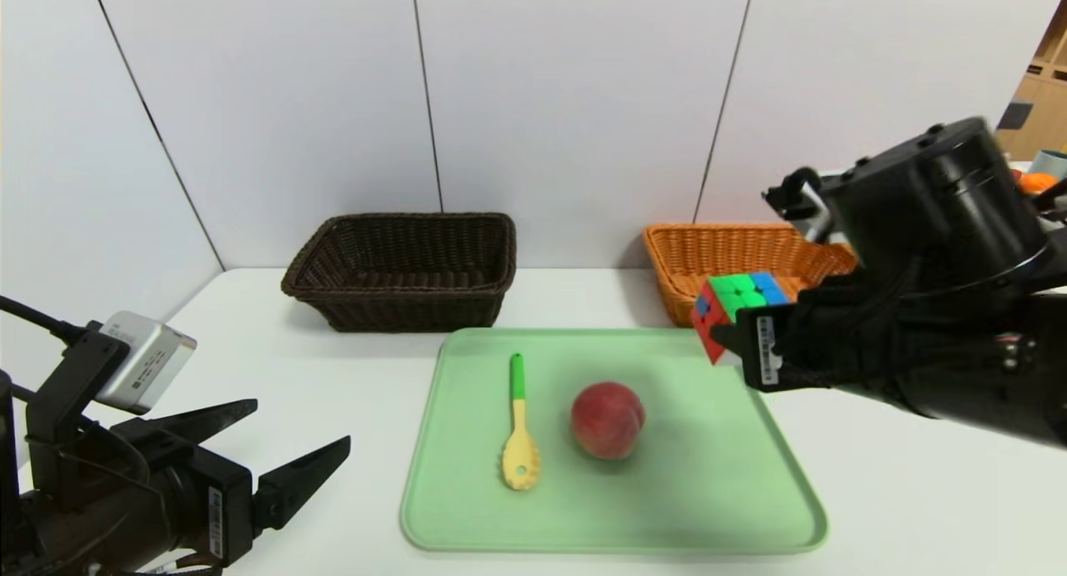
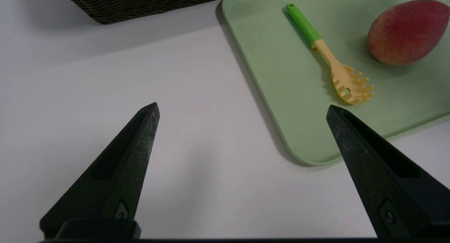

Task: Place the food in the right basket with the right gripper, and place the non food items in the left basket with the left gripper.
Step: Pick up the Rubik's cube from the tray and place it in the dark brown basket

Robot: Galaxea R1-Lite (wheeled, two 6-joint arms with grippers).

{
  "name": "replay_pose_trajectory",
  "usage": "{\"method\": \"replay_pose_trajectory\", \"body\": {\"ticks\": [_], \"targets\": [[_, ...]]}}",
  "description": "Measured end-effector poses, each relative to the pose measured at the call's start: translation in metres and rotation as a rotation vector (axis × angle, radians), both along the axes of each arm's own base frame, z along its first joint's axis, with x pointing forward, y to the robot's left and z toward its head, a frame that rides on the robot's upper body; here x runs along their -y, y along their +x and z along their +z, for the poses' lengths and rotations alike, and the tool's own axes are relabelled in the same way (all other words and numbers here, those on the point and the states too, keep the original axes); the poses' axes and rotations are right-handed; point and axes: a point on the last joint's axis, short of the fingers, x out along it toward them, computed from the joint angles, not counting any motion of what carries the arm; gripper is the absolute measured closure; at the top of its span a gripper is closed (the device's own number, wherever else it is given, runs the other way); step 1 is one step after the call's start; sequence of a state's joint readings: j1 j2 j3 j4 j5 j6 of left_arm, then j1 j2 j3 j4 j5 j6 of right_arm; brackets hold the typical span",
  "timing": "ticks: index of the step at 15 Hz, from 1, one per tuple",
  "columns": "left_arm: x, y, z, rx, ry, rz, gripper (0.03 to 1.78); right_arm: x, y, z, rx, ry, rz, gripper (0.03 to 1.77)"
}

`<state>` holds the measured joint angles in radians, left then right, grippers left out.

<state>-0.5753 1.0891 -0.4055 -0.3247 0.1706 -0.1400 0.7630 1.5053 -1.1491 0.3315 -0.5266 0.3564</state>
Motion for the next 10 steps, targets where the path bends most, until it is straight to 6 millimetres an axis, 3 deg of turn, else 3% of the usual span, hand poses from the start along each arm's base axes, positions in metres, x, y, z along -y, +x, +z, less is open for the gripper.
{"method": "replay_pose_trajectory", "body": {"ticks": [2,5,10], "targets": [[0.0,0.0,0.0,0.001,0.0,0.001,0.12,-0.004,-0.007,0.018,0.078,0.025,0.058,0.88],[0.0,0.0,0.001,0.003,-0.002,0.002,0.12,-0.014,-0.001,0.033,0.223,0.055,0.119,0.88],[0.001,0.001,0.001,0.005,-0.002,0.002,0.12,-0.047,0.029,0.029,0.354,0.059,0.203,0.89]]}}
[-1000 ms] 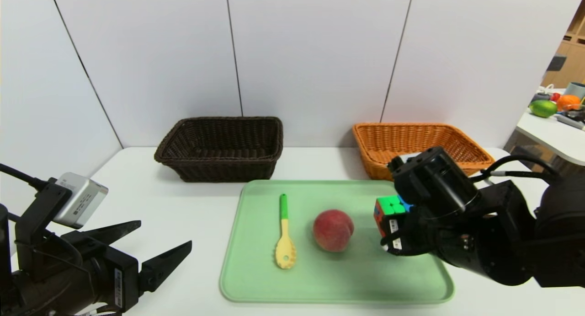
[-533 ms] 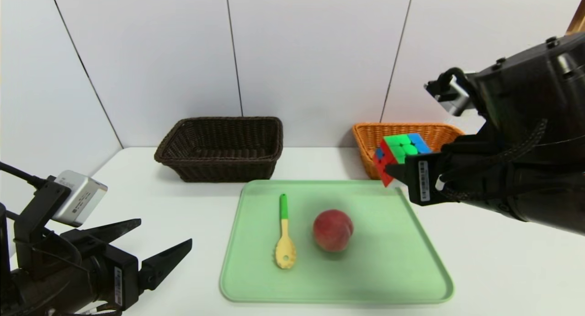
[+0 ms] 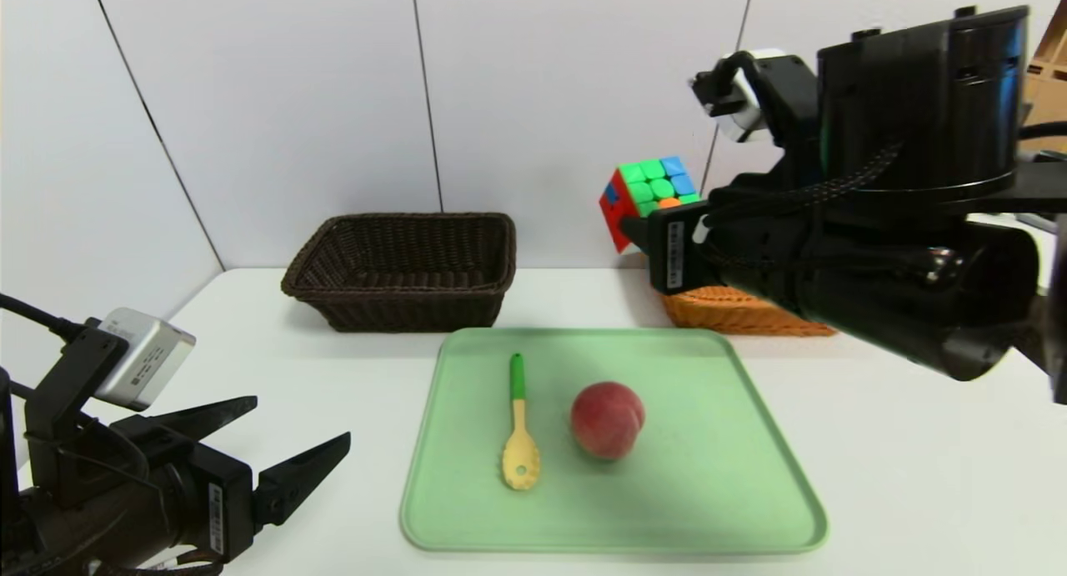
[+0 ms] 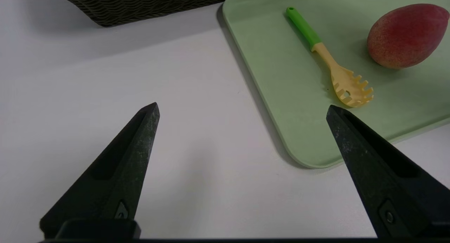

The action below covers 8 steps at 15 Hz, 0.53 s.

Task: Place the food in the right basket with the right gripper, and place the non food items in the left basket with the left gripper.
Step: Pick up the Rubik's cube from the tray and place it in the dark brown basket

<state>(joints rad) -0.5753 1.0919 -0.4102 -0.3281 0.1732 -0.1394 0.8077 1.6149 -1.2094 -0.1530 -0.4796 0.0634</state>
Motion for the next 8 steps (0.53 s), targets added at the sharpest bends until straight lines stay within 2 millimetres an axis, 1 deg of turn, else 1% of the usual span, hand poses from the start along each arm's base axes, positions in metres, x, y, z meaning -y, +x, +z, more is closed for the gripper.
{"method": "replay_pose_trajectory", "body": {"ticks": [8], "targets": [[0.005,0.005,-0.002,-0.012,0.017,-0.011,0.12,-0.063,0.06,-0.012,0.05,0.033,0.103,0.89]]}}
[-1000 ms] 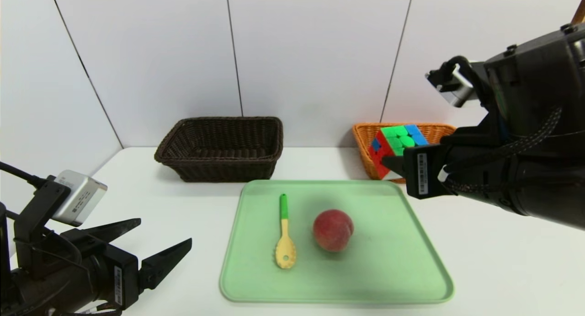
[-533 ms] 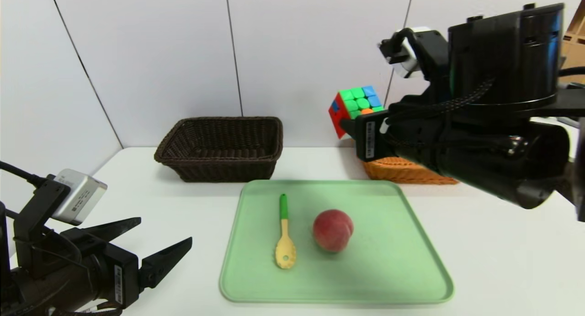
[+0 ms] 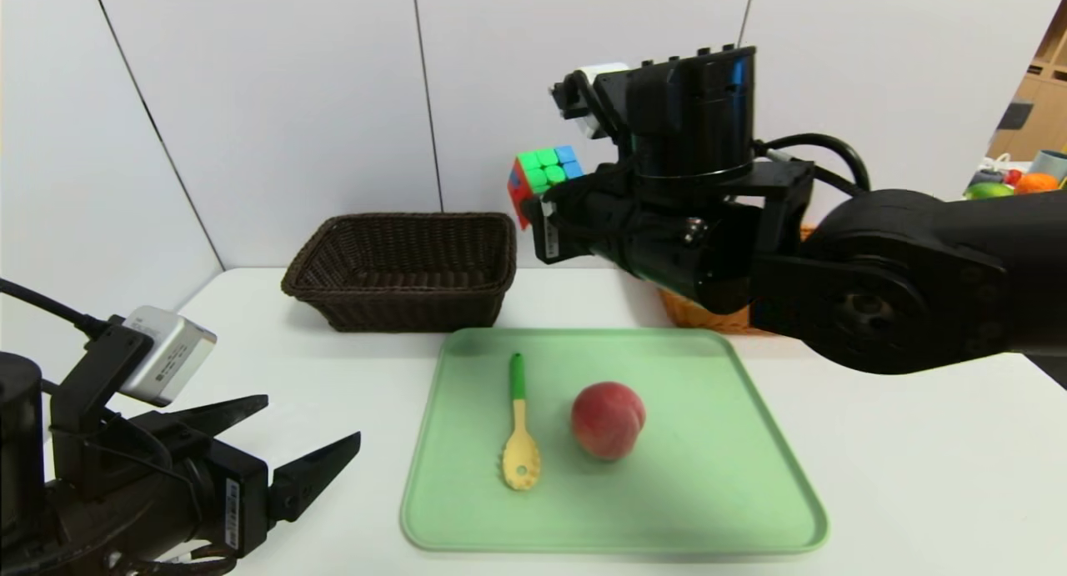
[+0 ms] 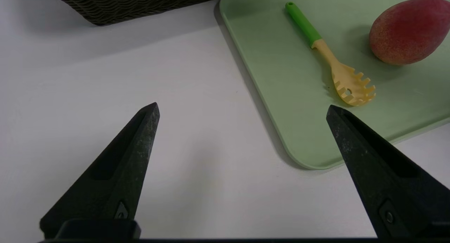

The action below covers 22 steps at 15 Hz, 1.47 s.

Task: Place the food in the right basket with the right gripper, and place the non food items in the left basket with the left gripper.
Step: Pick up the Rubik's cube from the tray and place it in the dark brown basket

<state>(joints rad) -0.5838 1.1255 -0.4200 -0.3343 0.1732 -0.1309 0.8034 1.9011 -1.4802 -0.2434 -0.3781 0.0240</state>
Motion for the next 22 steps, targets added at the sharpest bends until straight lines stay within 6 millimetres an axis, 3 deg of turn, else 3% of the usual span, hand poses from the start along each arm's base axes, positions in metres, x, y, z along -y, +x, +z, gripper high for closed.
{"method": "replay_pose_trajectory", "body": {"ticks": [4,8,10,17,22], "targets": [[0.002,0.002,-0.001,-0.008,0.012,-0.002,0.12,-0.031,0.032,-0.013,0.027,-0.014,0.034,0.89],[0.005,0.006,-0.003,-0.013,0.016,-0.006,0.12,-0.053,0.063,-0.01,0.112,0.012,0.045,0.89],[0.007,0.007,-0.003,-0.007,0.013,-0.012,0.12,-0.062,0.073,-0.023,0.123,-0.028,0.102,0.89],[0.009,0.009,-0.008,-0.024,0.026,-0.017,0.12,-0.075,0.093,-0.074,0.029,-0.099,0.178,0.89],[0.011,0.011,-0.009,-0.031,0.031,-0.019,0.12,-0.077,0.102,-0.097,-0.004,-0.127,0.169,0.89]]}}
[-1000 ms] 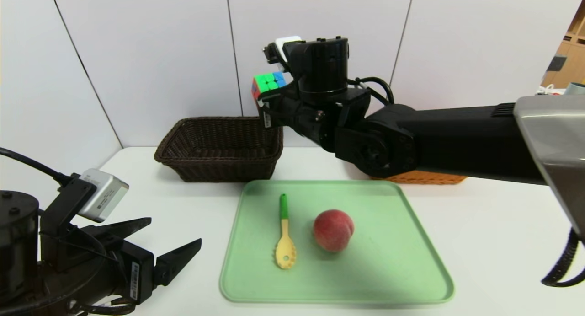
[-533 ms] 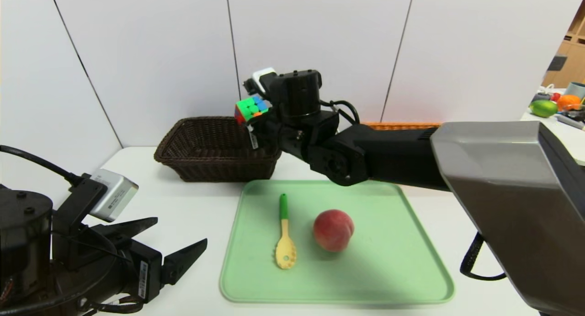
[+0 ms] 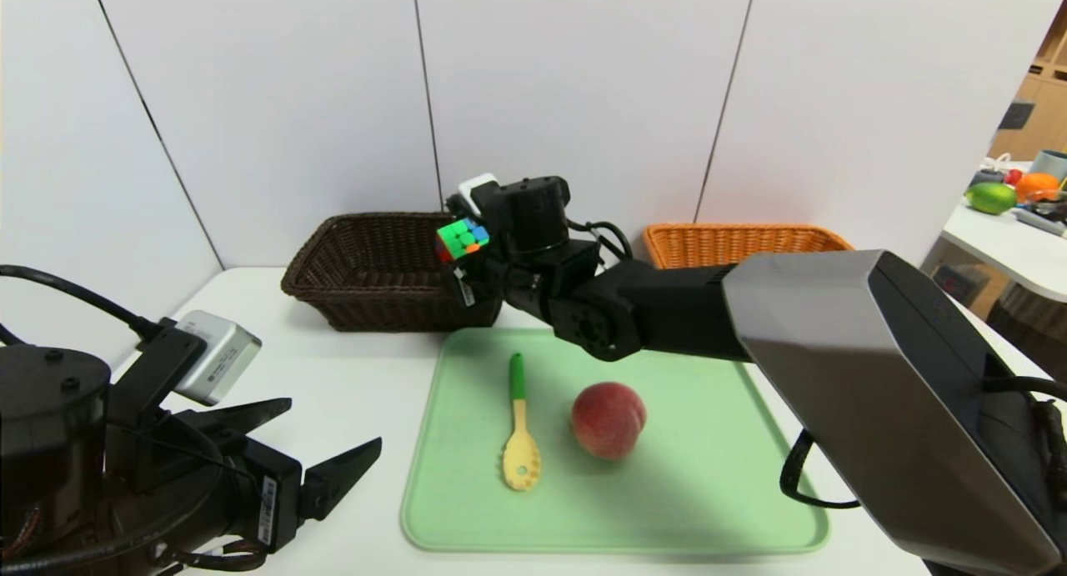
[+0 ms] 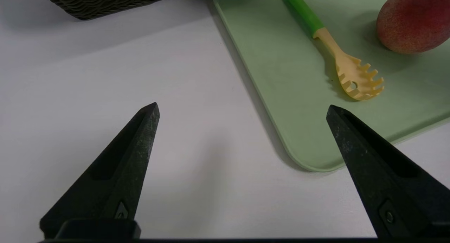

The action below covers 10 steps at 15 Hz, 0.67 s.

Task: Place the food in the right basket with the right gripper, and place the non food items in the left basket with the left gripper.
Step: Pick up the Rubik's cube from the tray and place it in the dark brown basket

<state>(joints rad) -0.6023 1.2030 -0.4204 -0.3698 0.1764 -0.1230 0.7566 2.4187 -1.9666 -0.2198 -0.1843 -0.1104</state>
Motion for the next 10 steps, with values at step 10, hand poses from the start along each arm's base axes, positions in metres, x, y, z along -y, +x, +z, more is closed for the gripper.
{"method": "replay_pose_trajectory", "body": {"ticks": [10], "targets": [[0.001,0.002,-0.001,-0.004,0.004,0.001,0.12,0.004,-0.003,0.008,0.01,0.004,-0.016,0.33]]}}
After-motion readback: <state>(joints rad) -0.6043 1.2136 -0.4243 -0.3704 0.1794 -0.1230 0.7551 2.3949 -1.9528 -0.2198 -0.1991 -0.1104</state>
